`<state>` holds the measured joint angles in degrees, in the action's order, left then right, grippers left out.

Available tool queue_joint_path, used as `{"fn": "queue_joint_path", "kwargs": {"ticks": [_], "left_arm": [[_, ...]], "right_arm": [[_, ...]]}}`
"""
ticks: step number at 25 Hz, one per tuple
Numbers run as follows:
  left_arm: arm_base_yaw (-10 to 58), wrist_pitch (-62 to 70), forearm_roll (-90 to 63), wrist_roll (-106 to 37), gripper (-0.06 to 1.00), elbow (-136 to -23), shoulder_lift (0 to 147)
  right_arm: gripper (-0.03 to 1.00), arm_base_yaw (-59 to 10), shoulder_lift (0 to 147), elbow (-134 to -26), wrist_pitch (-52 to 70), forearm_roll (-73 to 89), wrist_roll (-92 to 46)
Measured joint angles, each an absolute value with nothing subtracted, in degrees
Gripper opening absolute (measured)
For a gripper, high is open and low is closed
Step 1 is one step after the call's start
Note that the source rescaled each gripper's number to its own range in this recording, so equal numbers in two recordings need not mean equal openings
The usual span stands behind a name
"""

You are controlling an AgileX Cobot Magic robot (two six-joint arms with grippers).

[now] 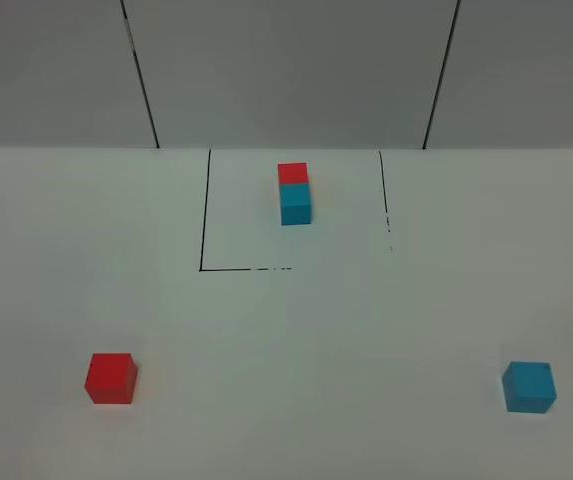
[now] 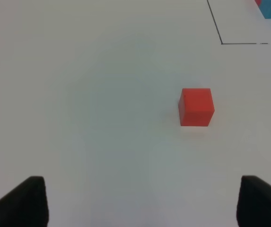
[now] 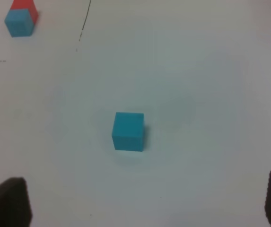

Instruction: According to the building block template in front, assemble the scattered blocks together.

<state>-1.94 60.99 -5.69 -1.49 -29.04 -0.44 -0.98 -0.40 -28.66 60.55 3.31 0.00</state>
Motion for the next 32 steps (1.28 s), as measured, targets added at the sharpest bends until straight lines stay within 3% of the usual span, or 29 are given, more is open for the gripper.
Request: {"fn": "queue_joint_path", "kwargs": {"ticks": [32], "left_arm": [[-1.94,60.99,-5.65,-1.5,0.78,-29.04,-0.44]], "right_arm": [[1.0,-0.98,-0.4,-28.66,60.55,3.31,0.0]]}}
